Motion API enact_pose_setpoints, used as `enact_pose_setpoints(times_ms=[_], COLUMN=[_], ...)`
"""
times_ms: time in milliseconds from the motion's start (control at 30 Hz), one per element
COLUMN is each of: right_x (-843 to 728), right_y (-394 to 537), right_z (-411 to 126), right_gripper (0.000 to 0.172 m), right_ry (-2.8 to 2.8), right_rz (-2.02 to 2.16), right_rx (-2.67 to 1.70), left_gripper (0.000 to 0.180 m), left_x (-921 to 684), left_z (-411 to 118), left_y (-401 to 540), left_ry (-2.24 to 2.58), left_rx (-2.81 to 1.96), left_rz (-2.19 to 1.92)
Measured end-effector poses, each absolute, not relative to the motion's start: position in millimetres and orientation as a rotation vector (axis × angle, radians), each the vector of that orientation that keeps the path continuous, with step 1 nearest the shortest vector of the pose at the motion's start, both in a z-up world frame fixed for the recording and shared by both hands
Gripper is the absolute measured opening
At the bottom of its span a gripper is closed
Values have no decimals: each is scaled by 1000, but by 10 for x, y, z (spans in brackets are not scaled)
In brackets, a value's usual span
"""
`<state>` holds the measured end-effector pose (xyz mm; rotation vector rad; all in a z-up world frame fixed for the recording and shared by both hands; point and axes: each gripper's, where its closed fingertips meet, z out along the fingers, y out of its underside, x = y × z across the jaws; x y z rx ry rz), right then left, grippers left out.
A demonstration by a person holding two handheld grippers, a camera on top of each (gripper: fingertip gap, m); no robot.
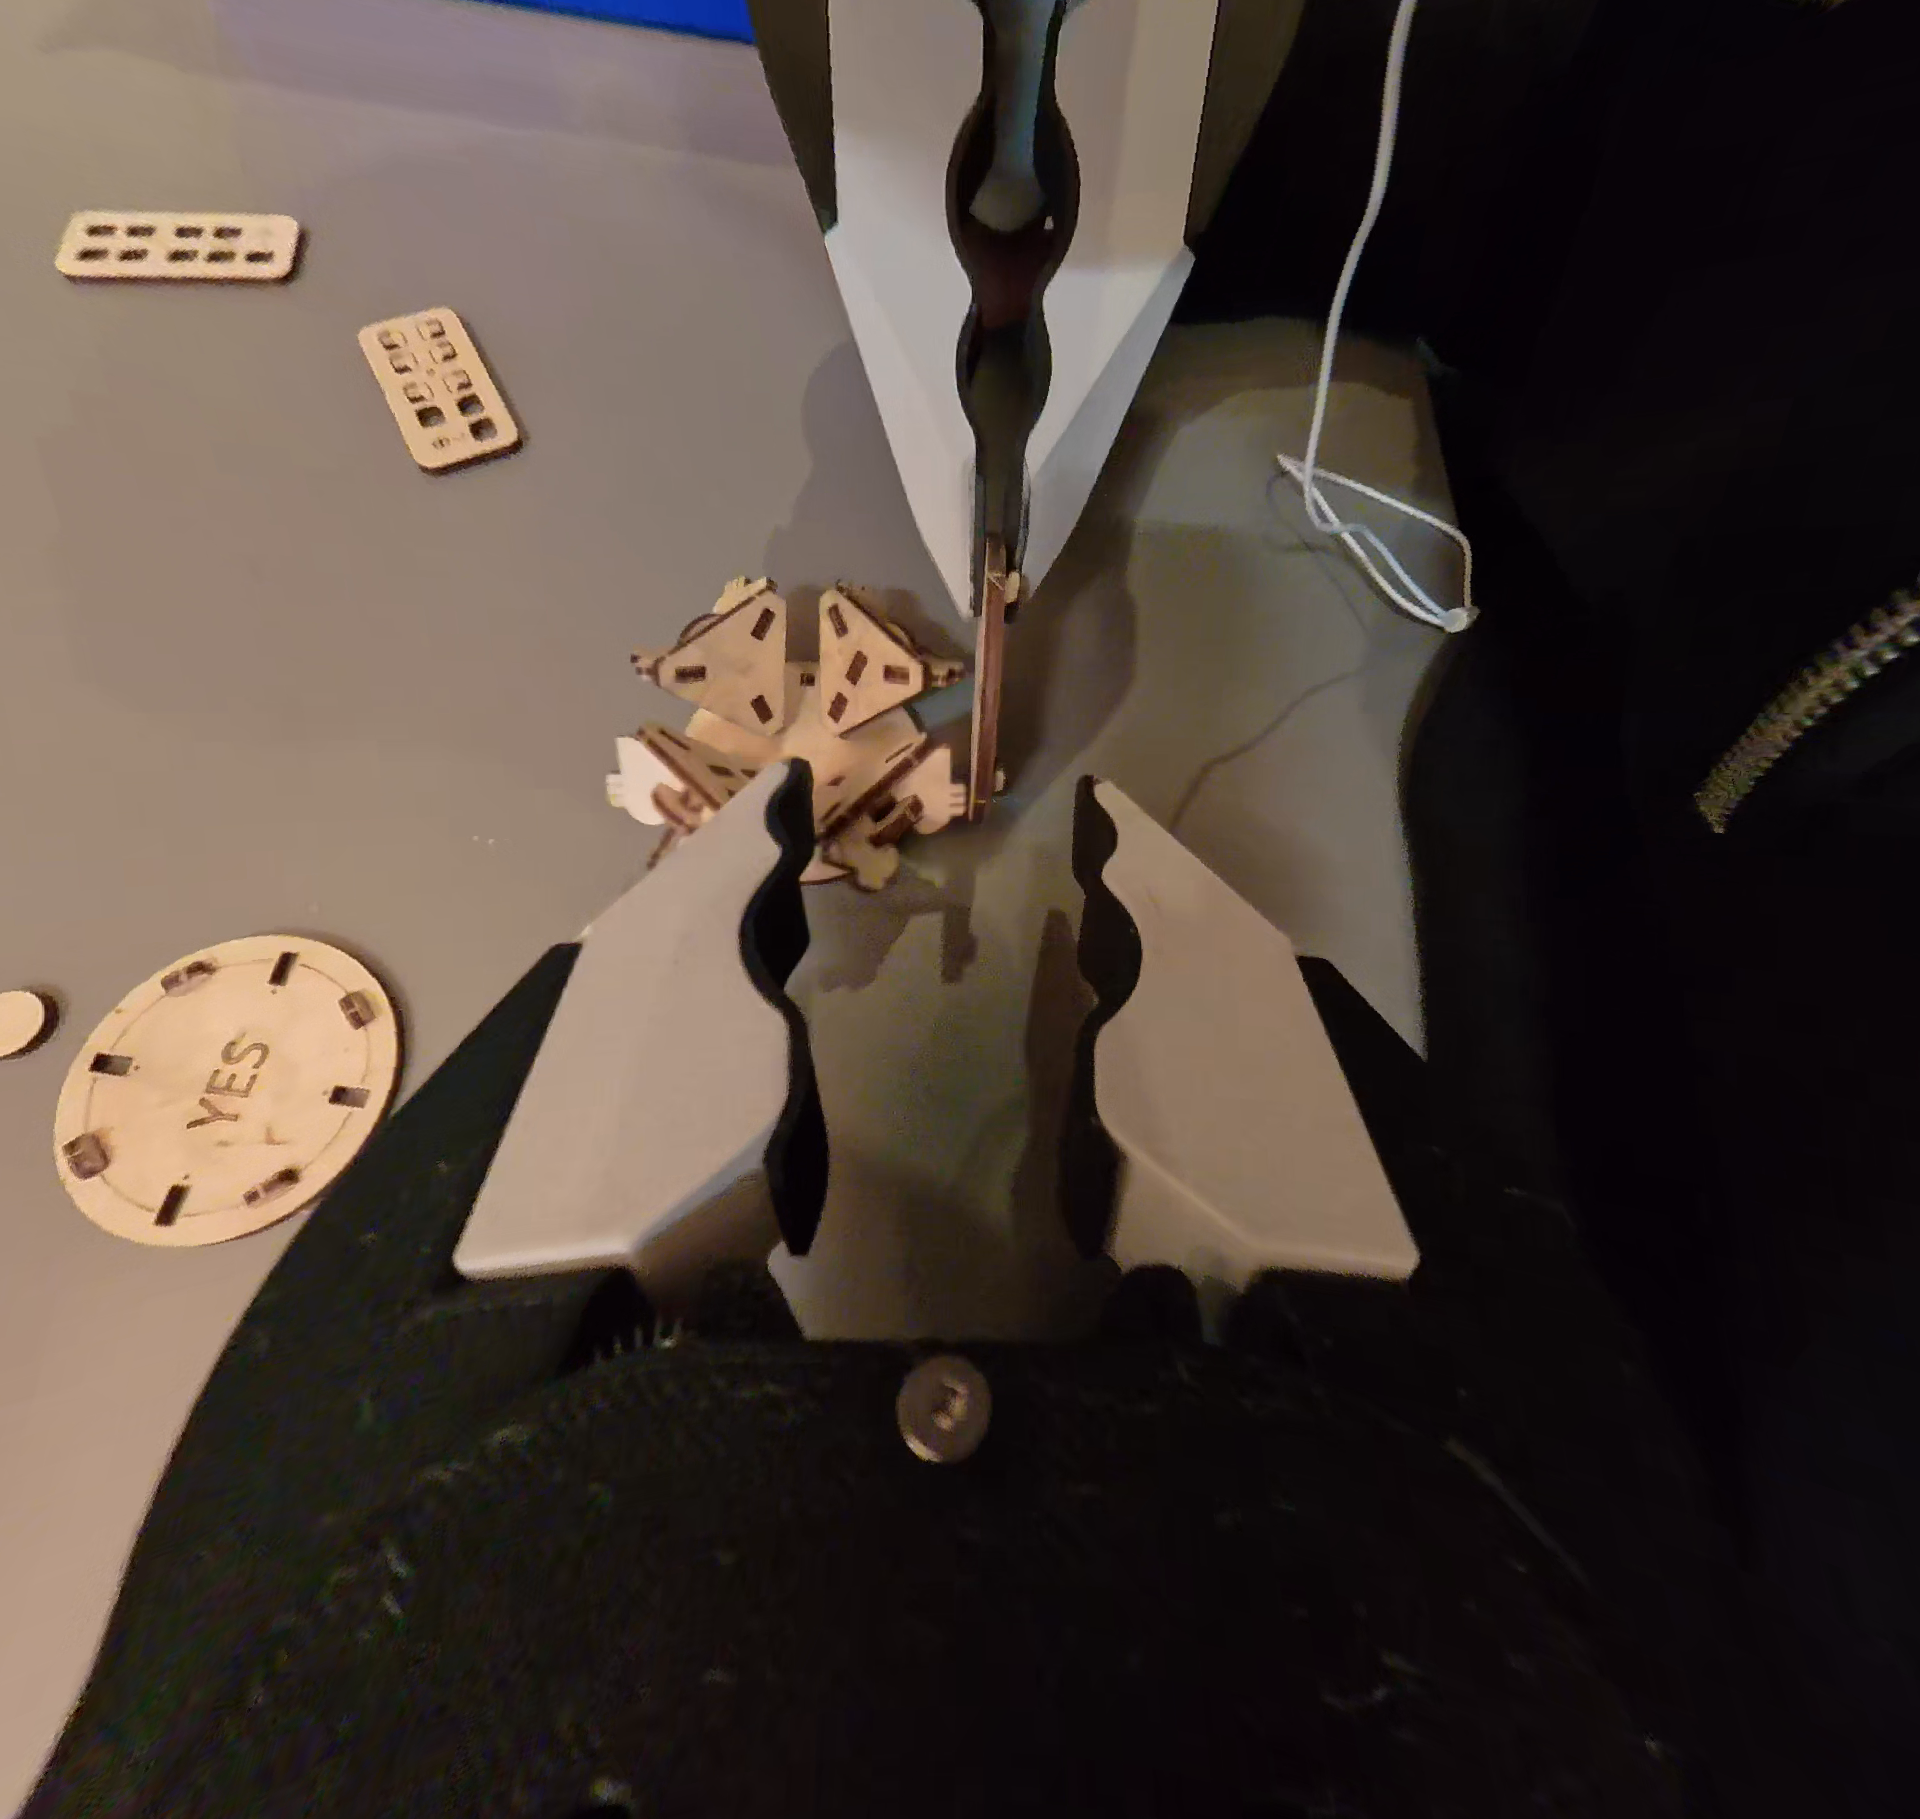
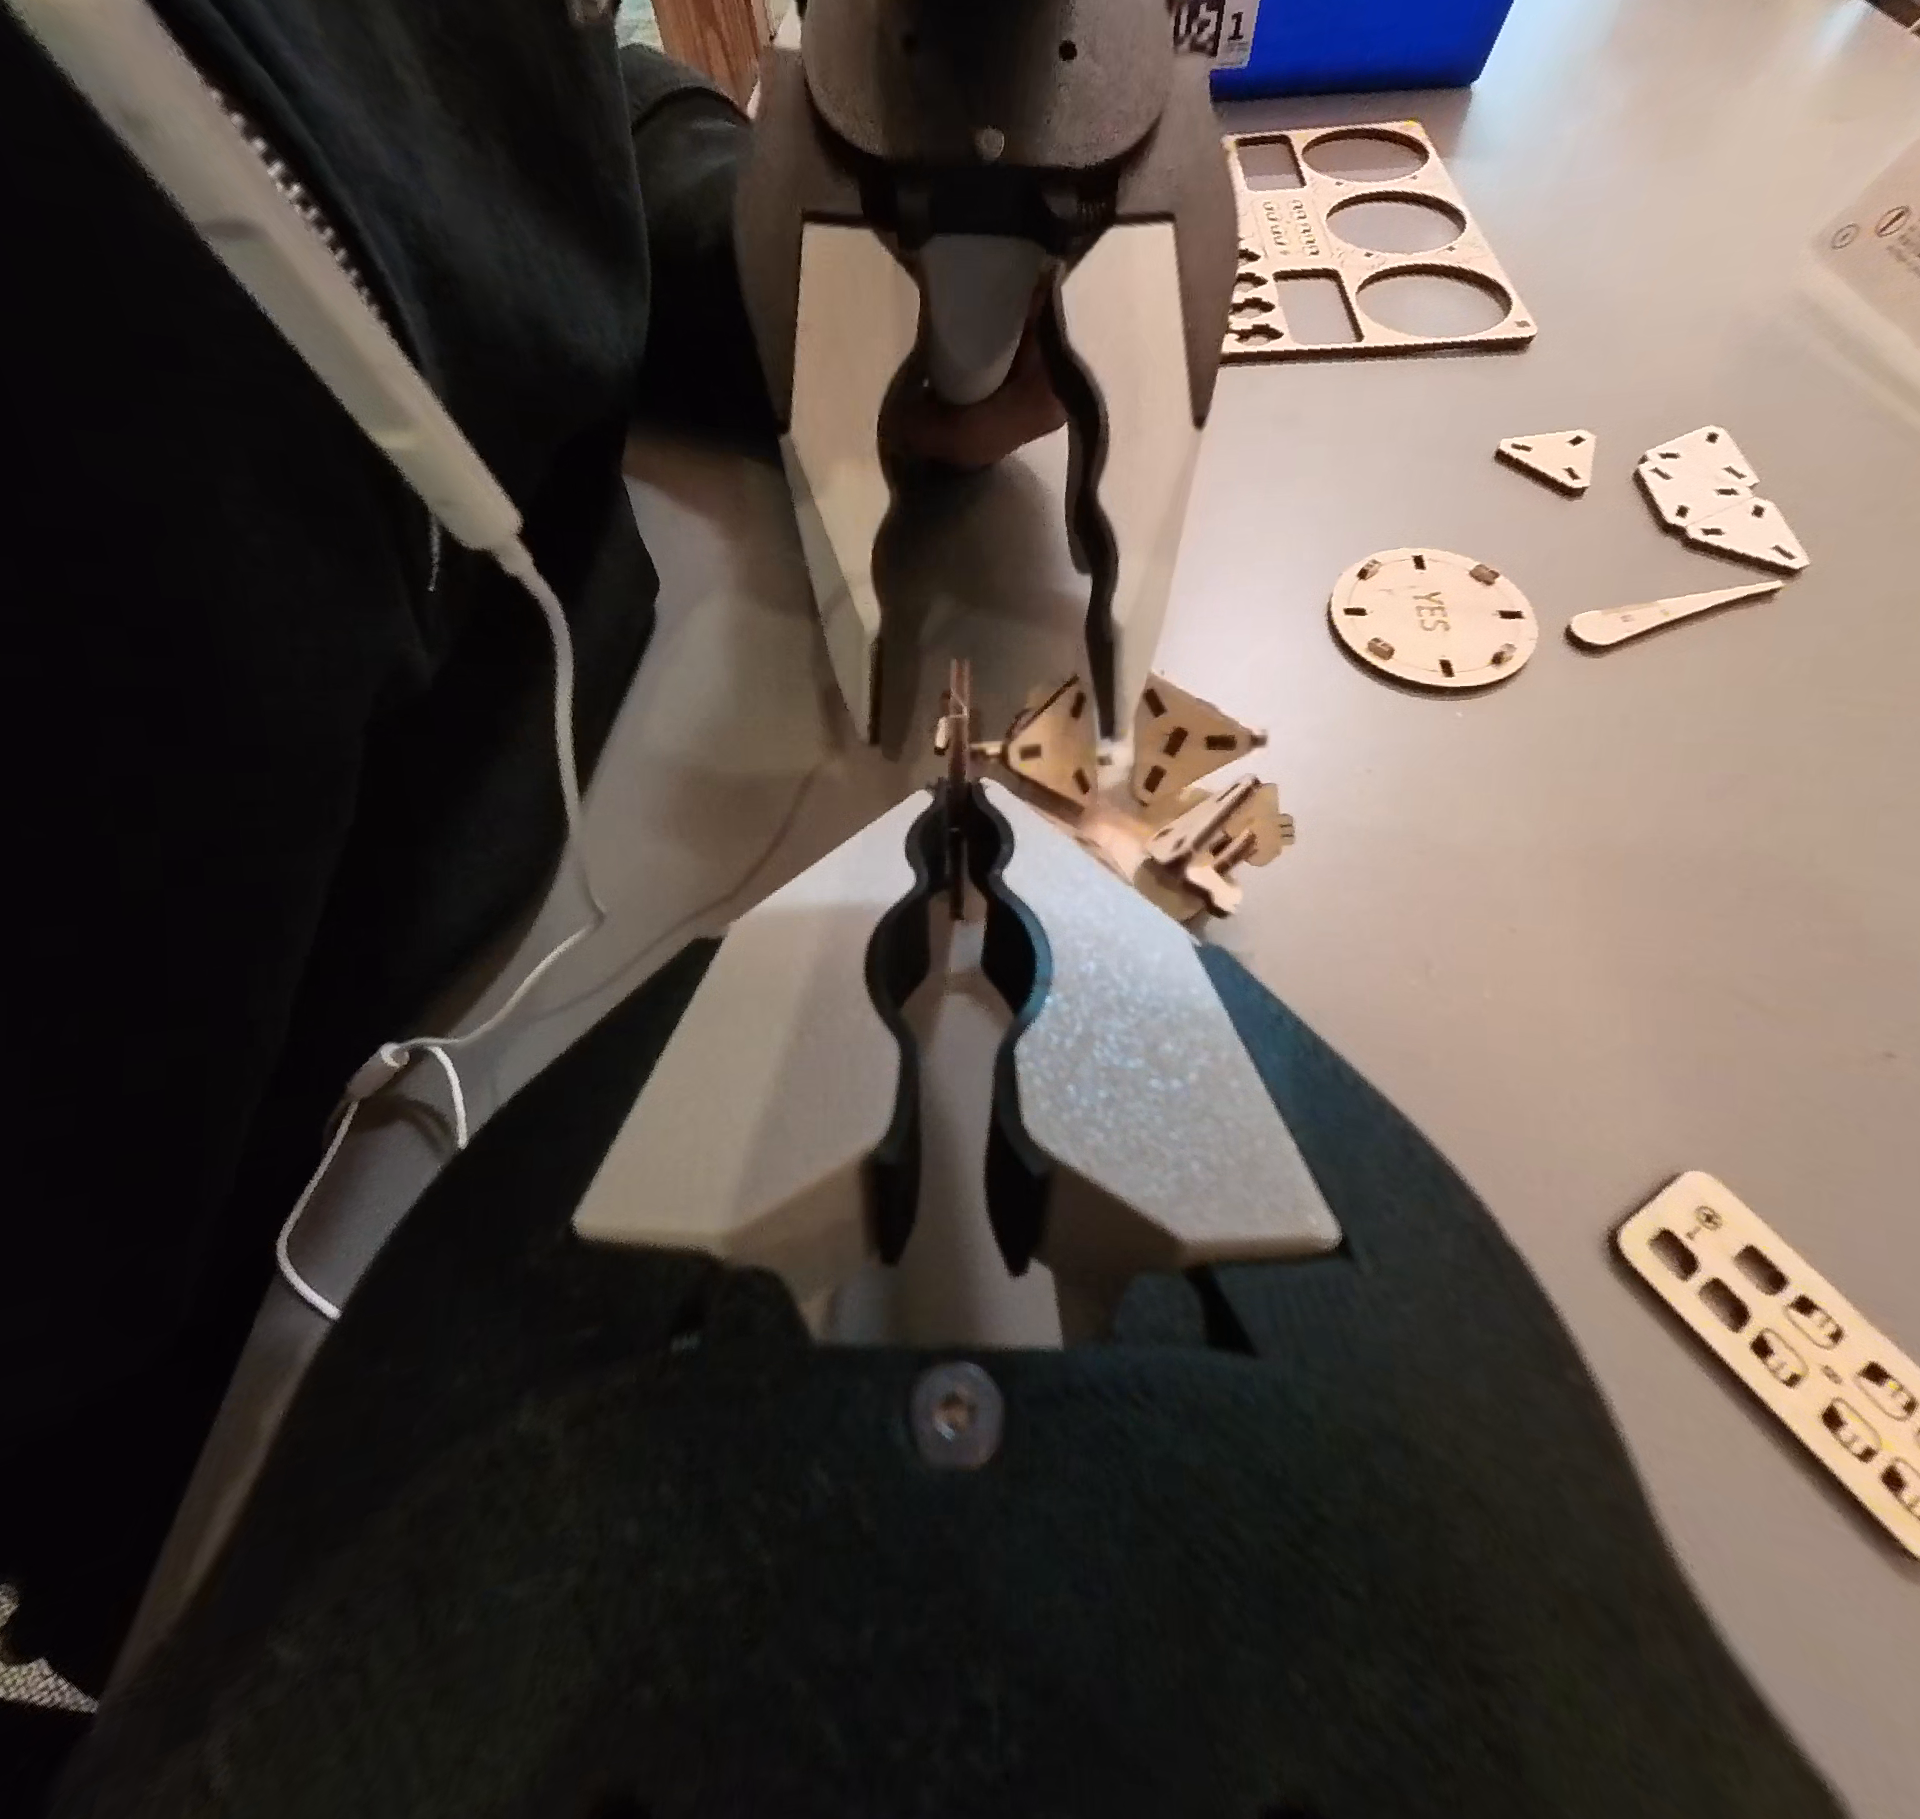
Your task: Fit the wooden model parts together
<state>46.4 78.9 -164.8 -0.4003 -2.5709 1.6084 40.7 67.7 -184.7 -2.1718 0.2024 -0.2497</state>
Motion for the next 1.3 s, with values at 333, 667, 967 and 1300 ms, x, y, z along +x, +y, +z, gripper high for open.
enact_pose_setpoints(times_ms=[333,667,967,1300], right_x=[451,445,433,442], right_y=[780,777,796,832], right_z=[-1646,-1635,-1637,-1635], right_gripper=[0,0,0,0], right_ry=[-2565,-2560,-2566,-2568], right_rz=[1606,1616,1617,1609], right_rx=[-407,-414,-393,-295], left_gripper=[43,30,24,25], left_x=[401,374,357,367], left_z=[-1872,-1881,-1897,-1920], left_y=[703,710,730,772], left_ry=[203,188,197,240], left_rx=[-2189,-2197,-2207,-2219], left_rz=[-234,-215,-199,-199])
